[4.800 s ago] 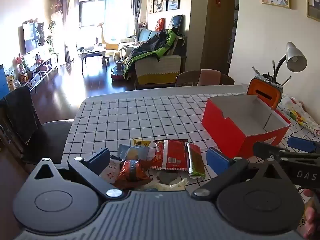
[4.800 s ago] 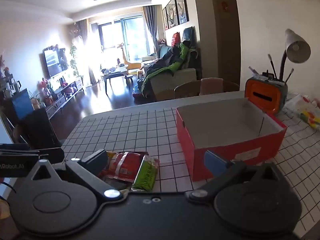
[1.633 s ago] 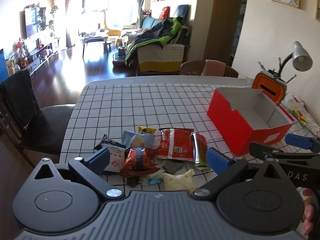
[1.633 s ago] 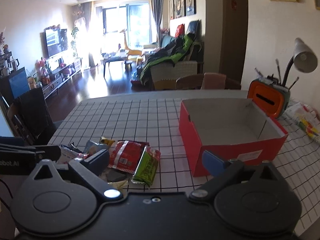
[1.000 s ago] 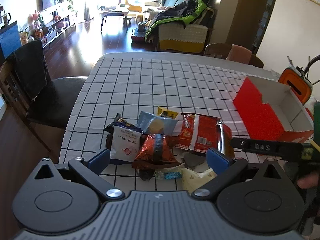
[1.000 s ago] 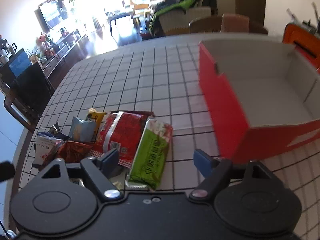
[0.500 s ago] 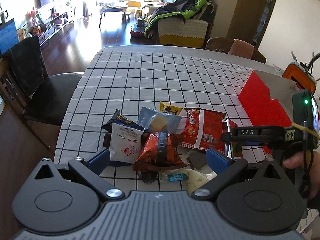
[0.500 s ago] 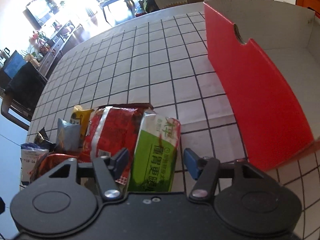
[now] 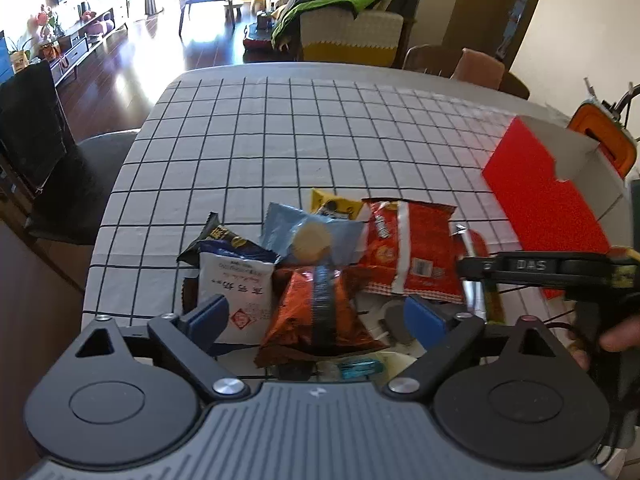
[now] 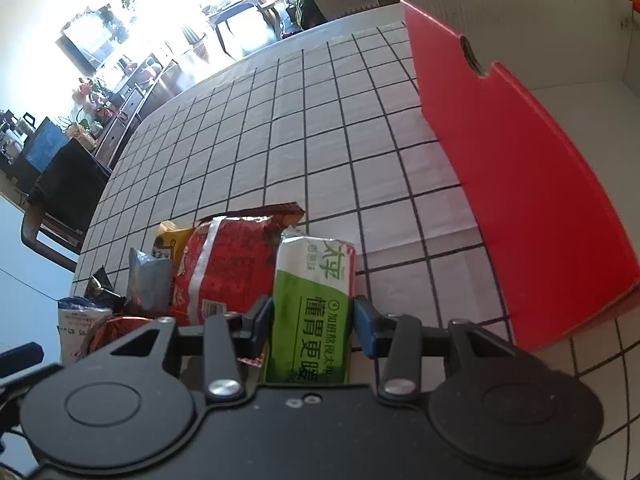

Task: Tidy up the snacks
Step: 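Grasp the green wafer bar with the right tool while the left tool grasps the orange-brown pastry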

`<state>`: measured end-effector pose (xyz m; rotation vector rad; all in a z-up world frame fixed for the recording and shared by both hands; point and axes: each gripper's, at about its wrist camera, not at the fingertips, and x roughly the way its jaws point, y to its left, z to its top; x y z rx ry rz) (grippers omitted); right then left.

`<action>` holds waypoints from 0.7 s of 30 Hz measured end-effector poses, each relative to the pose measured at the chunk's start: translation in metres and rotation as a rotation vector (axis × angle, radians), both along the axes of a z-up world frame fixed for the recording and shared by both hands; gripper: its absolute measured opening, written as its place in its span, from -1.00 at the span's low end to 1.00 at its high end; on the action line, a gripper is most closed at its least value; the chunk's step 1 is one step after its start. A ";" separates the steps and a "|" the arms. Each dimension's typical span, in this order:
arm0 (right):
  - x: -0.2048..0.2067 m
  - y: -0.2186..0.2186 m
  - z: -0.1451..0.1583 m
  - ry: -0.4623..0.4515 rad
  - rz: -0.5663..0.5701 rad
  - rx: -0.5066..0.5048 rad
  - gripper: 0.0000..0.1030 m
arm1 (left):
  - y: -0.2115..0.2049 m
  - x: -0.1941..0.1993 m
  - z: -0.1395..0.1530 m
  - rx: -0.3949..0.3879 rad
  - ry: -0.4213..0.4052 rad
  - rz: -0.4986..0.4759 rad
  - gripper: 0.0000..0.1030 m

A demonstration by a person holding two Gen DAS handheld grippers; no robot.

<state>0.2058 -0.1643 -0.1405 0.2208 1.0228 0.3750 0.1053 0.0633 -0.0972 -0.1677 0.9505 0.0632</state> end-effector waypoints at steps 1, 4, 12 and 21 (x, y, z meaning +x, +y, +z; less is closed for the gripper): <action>-0.001 0.000 0.001 -0.005 -0.001 -0.004 -0.17 | 0.002 0.000 -0.001 0.003 0.000 0.003 0.82; -0.006 -0.003 0.004 -0.016 0.007 -0.008 -0.17 | 0.011 0.000 0.001 0.034 -0.010 0.024 0.81; -0.017 -0.007 0.014 -0.039 0.027 -0.041 -0.19 | 0.005 0.012 0.003 0.055 0.006 -0.061 0.78; -0.029 -0.013 0.020 -0.052 0.045 -0.053 -0.19 | 0.002 0.043 -0.029 -0.044 0.133 -0.028 0.34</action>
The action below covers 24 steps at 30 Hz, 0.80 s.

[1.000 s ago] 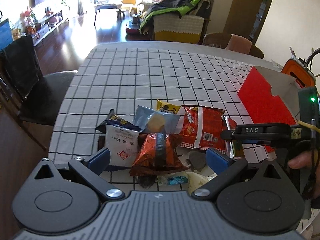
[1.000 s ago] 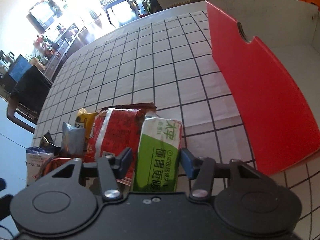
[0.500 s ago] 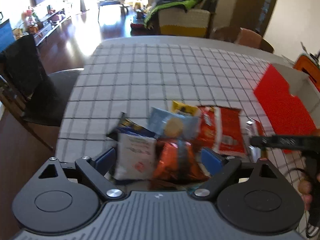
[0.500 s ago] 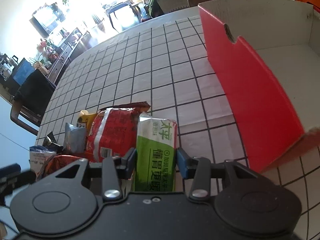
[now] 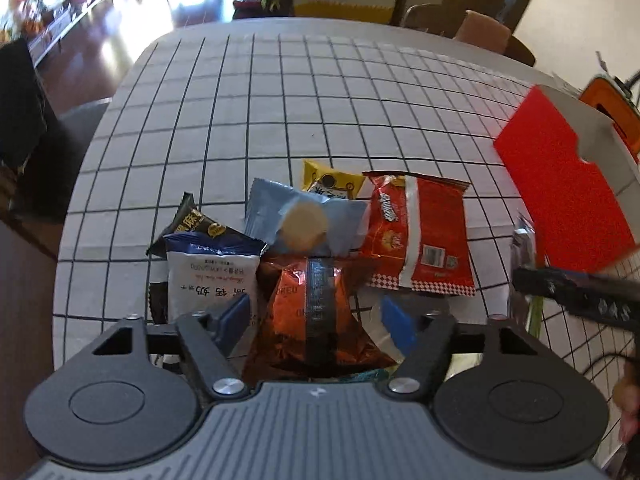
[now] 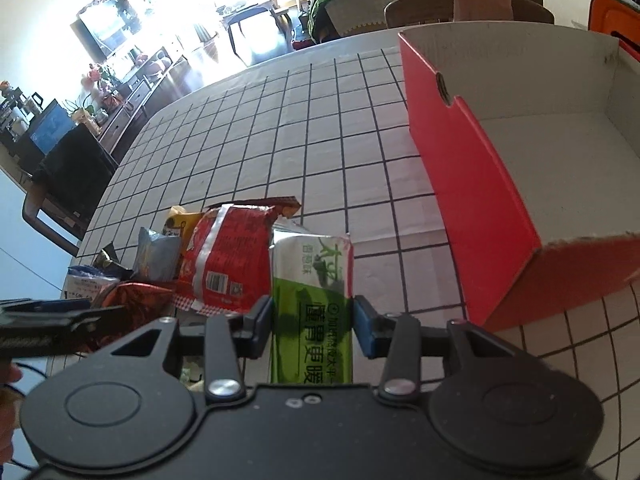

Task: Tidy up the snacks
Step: 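Grasp the green wafer bar with the right tool while the left tool grasps the orange-brown pastry, then carry both snacks over the red box and open both tools to drop them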

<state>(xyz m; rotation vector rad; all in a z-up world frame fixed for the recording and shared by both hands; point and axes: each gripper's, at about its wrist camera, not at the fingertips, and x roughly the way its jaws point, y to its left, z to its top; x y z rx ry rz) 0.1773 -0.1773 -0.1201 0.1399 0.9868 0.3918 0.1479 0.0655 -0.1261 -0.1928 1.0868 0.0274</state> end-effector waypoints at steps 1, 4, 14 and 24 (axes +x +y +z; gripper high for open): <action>-0.001 0.000 0.000 -0.002 0.001 -0.001 -0.19 | 0.000 0.003 -0.002 0.002 0.008 0.004 0.34; -0.003 -0.001 0.001 -0.003 0.002 -0.003 -0.19 | -0.004 0.009 -0.008 0.031 0.043 0.004 0.10; -0.012 -0.006 0.006 -0.022 -0.024 -0.003 -0.19 | -0.008 0.011 -0.011 0.045 0.043 0.002 -0.24; -0.034 -0.016 0.025 -0.073 -0.076 -0.008 -0.19 | -0.002 -0.001 -0.004 -0.003 0.000 0.019 -0.29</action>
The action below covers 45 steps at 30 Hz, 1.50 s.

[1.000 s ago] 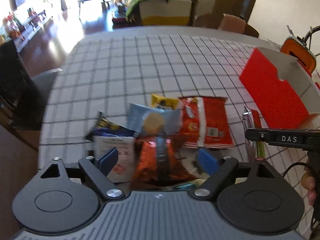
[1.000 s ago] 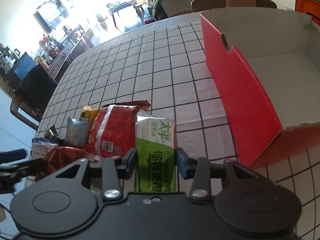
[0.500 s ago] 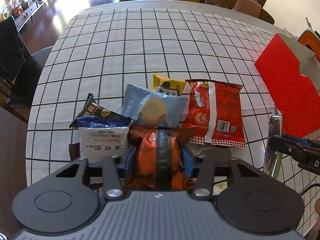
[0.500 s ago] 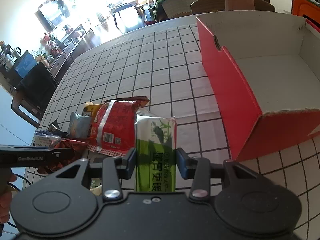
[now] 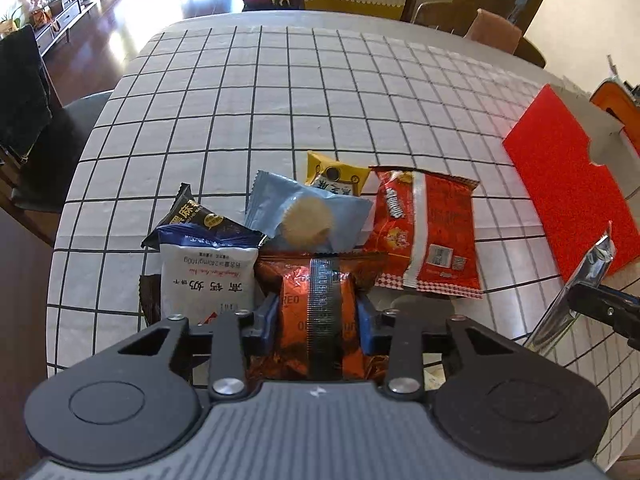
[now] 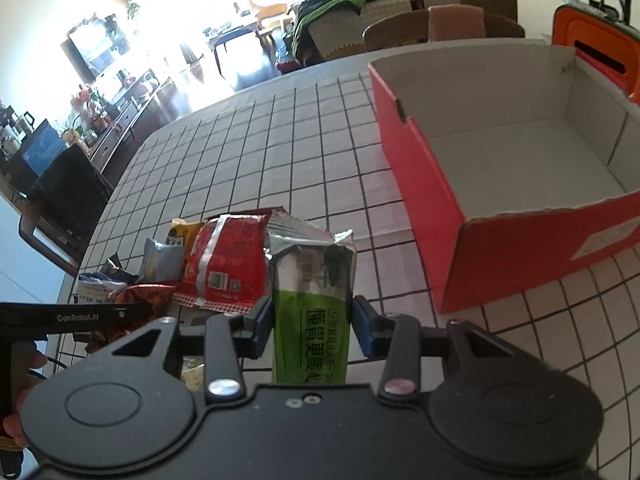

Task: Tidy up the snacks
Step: 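Carry both snacks over the red box and open both tools to drop them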

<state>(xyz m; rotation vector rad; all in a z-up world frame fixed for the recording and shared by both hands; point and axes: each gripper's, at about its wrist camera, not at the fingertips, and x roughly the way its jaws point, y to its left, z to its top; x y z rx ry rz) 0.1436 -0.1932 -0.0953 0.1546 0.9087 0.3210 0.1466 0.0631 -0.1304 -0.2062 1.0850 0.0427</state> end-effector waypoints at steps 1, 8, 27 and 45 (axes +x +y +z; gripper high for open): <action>-0.003 -0.001 0.002 -0.011 -0.007 -0.005 -0.19 | 0.000 -0.002 0.003 -0.002 -0.010 -0.004 -0.29; -0.024 -0.008 0.025 -0.071 -0.044 -0.011 -0.20 | -0.002 -0.021 0.027 -0.018 -0.084 -0.028 -0.29; -0.038 -0.033 0.106 -0.206 -0.064 -0.028 -0.20 | -0.022 -0.039 0.115 -0.116 -0.245 -0.143 -0.29; 0.047 -0.133 0.115 -0.211 -0.075 -0.128 -0.20 | -0.175 0.044 0.138 -0.041 -0.279 -0.278 -0.29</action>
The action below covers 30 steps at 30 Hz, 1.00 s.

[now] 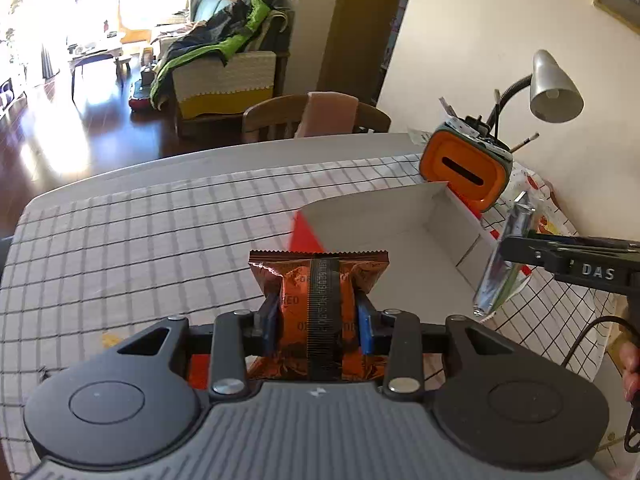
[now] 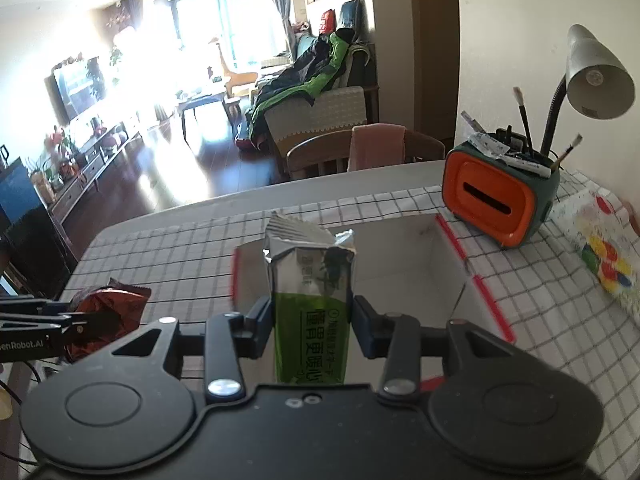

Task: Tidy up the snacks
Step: 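Carry both snacks over the red box and open both tools to drop them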

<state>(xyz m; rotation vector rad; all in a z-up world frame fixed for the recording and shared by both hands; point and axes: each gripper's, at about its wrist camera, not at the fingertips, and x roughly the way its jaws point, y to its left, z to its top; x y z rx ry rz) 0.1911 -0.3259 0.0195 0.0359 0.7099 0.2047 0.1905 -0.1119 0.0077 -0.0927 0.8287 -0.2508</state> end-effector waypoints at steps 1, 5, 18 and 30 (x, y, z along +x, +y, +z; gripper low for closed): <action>0.005 -0.006 -0.003 0.008 0.004 -0.006 -0.20 | -0.011 0.007 -0.001 0.007 0.004 -0.002 -0.29; 0.034 -0.028 -0.016 0.050 0.035 -0.031 -0.20 | -0.047 0.029 -0.009 0.045 0.019 -0.006 -0.29; 0.097 -0.059 -0.069 0.208 0.179 -0.115 -0.20 | -0.132 0.094 -0.055 0.171 0.153 -0.017 -0.29; 0.127 -0.051 -0.106 0.355 0.303 -0.197 -0.20 | -0.162 0.134 -0.093 0.258 0.334 -0.023 -0.28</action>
